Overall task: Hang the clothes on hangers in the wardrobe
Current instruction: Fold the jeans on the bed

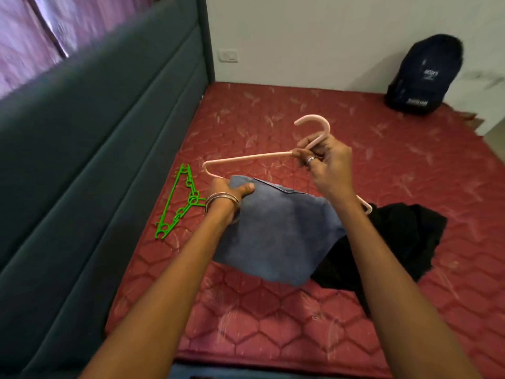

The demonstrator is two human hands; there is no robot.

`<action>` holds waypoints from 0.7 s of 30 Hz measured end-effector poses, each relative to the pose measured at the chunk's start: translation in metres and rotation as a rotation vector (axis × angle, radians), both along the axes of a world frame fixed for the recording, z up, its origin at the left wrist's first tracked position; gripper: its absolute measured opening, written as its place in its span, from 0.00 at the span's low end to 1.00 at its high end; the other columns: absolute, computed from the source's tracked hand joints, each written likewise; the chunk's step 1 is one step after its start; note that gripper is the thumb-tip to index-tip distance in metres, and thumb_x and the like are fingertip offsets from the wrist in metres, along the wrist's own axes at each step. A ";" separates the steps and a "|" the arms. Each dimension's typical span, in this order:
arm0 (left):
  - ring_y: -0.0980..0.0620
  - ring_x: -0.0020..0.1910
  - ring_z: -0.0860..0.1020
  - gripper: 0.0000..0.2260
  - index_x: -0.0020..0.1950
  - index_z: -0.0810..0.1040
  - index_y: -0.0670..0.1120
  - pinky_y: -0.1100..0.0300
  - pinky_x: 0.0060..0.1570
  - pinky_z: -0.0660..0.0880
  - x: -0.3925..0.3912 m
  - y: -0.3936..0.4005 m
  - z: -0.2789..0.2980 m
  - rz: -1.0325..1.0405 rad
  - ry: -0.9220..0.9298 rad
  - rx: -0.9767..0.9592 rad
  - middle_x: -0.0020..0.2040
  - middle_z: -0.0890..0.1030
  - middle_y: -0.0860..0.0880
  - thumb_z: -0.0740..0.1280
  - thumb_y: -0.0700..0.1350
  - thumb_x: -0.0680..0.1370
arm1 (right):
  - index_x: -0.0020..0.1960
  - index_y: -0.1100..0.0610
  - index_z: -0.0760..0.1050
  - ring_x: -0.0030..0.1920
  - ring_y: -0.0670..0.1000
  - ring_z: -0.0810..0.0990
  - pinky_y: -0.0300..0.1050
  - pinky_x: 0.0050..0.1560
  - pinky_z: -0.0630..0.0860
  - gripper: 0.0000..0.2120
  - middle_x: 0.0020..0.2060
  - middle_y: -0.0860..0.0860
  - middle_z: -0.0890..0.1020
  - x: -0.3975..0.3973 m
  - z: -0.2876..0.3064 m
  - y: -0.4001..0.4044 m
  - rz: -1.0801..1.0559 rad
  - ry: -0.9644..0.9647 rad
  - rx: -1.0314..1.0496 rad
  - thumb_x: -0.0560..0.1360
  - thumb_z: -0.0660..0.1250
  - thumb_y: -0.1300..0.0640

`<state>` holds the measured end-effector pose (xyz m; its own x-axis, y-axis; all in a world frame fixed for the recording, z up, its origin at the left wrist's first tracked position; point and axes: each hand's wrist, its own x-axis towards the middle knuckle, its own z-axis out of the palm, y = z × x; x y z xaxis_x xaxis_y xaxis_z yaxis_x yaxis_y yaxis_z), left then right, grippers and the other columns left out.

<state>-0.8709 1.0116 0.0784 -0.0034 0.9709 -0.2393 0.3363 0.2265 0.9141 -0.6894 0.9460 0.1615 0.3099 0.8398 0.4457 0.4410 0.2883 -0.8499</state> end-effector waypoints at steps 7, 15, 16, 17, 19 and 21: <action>0.63 0.26 0.69 0.11 0.33 0.74 0.45 0.67 0.32 0.67 -0.003 -0.028 0.041 -0.092 -0.307 0.128 0.29 0.73 0.54 0.71 0.36 0.73 | 0.42 0.55 0.75 0.27 0.48 0.77 0.41 0.28 0.72 0.07 0.31 0.55 0.80 0.031 0.028 -0.003 -0.061 0.075 0.009 0.72 0.71 0.65; 0.52 0.44 0.81 0.12 0.47 0.81 0.44 0.59 0.46 0.78 -0.054 -0.040 0.045 -0.218 -0.570 0.150 0.43 0.84 0.50 0.76 0.48 0.68 | 0.44 0.59 0.76 0.27 0.49 0.76 0.40 0.28 0.72 0.04 0.32 0.57 0.81 0.007 0.058 0.012 0.116 0.067 0.070 0.73 0.71 0.63; 0.51 0.45 0.81 0.09 0.49 0.80 0.44 0.56 0.48 0.78 -0.058 -0.039 0.046 -0.180 -0.559 0.149 0.43 0.84 0.50 0.74 0.45 0.71 | 0.44 0.59 0.76 0.26 0.50 0.76 0.40 0.28 0.71 0.04 0.31 0.57 0.80 0.003 0.062 0.014 0.172 0.044 0.072 0.73 0.71 0.63; 0.52 0.43 0.81 0.05 0.50 0.79 0.44 0.56 0.47 0.78 -0.066 -0.041 0.046 -0.149 -0.550 0.152 0.42 0.84 0.51 0.70 0.40 0.74 | 0.43 0.58 0.76 0.26 0.50 0.75 0.40 0.27 0.71 0.04 0.30 0.56 0.79 -0.006 0.066 0.015 0.234 0.019 0.071 0.73 0.71 0.64; 0.55 0.39 0.82 0.05 0.48 0.79 0.44 0.58 0.42 0.78 -0.074 -0.042 0.044 -0.158 -0.521 0.145 0.38 0.84 0.53 0.68 0.36 0.74 | 0.43 0.56 0.76 0.26 0.51 0.74 0.41 0.27 0.70 0.04 0.29 0.55 0.78 -0.012 0.073 0.018 0.292 -0.004 0.078 0.73 0.70 0.63; 0.57 0.37 0.82 0.12 0.44 0.80 0.43 0.61 0.38 0.78 -0.090 -0.045 0.041 -0.213 -0.531 0.147 0.36 0.84 0.53 0.77 0.45 0.65 | 0.43 0.58 0.76 0.26 0.53 0.73 0.41 0.26 0.69 0.04 0.28 0.56 0.77 -0.013 0.079 0.021 0.330 0.032 0.080 0.74 0.70 0.64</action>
<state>-0.9613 0.9667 0.1191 0.2784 0.9603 -0.0174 -0.1523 0.0620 0.9864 -0.7021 0.9666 0.2406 0.0420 0.8598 0.5090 0.2860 0.4777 -0.8306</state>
